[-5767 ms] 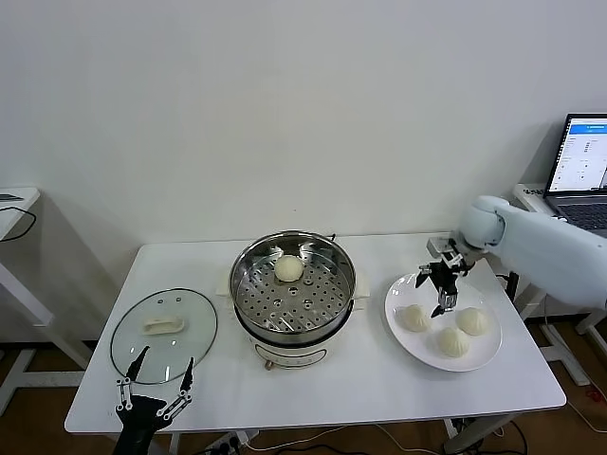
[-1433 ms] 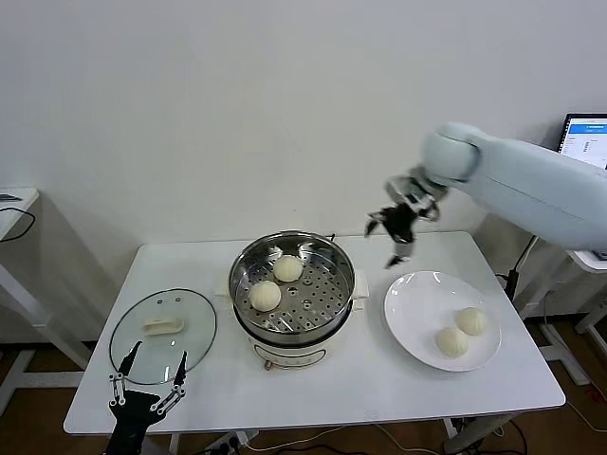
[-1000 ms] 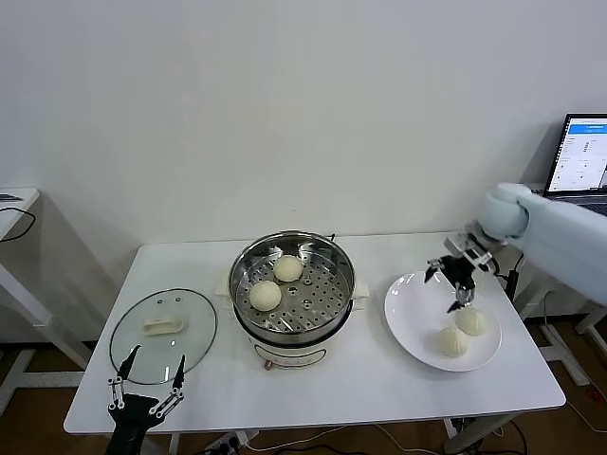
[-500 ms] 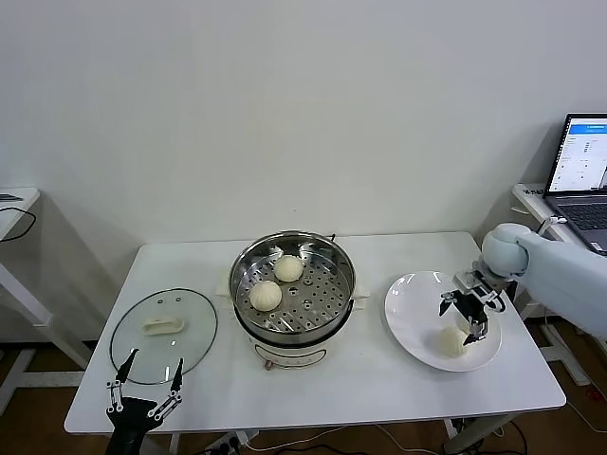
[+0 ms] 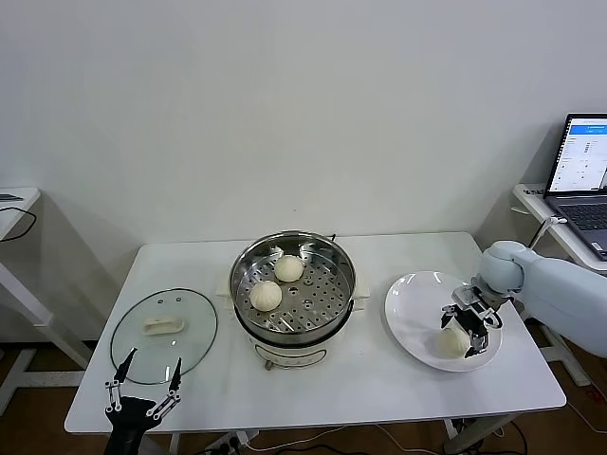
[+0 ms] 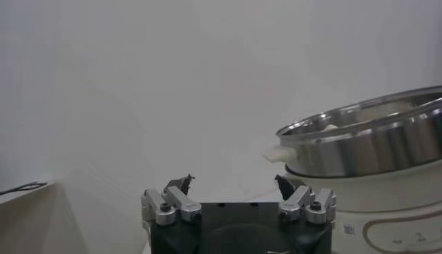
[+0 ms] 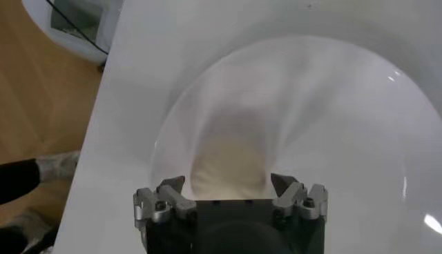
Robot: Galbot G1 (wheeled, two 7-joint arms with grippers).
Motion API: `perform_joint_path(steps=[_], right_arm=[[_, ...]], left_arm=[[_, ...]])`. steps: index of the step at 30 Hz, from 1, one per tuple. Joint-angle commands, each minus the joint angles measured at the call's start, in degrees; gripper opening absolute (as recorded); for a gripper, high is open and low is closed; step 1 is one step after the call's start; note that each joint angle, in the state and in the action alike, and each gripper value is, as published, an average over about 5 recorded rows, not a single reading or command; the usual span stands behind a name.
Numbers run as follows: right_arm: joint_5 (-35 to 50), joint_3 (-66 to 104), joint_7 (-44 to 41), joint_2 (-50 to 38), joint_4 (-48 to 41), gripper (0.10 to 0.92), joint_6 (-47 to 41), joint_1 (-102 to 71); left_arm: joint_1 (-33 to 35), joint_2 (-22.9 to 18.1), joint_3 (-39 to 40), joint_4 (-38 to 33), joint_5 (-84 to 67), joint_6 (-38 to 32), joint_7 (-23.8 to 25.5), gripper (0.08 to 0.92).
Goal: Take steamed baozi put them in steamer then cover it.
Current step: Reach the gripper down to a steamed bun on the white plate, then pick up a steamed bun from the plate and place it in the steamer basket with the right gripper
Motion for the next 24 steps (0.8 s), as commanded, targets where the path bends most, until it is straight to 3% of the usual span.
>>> perform_joint_path(steps=[1,9,14,24], right_arm=[[-1.03,1.01,0.96,-0.08,0.01,0.717,-0.17,-1.65],[-0.77,2.19,0.08,-0.28,2.06,0.646,1.25,3.03],[-0.75,6.96,-4.63,1.84,3.4,0.647,8.54,9.93],[8.25,-0.78,-6.24,18.78,8.83,0.655,20.14,32.98]], left_arm=[[0.04,-0.08,0.06,-0.01,0.01,0.0,-0.04,0.823],[0.11,0.08,0.07,-0.43,0.01,0.01,-0.07,0.823],[0.2,0.25,0.17,-0.76,0.01,0.07,-0.1,0.823],[0.66,0.41,0.56,-1.04,0.11,0.02,-0.13,0.823]])
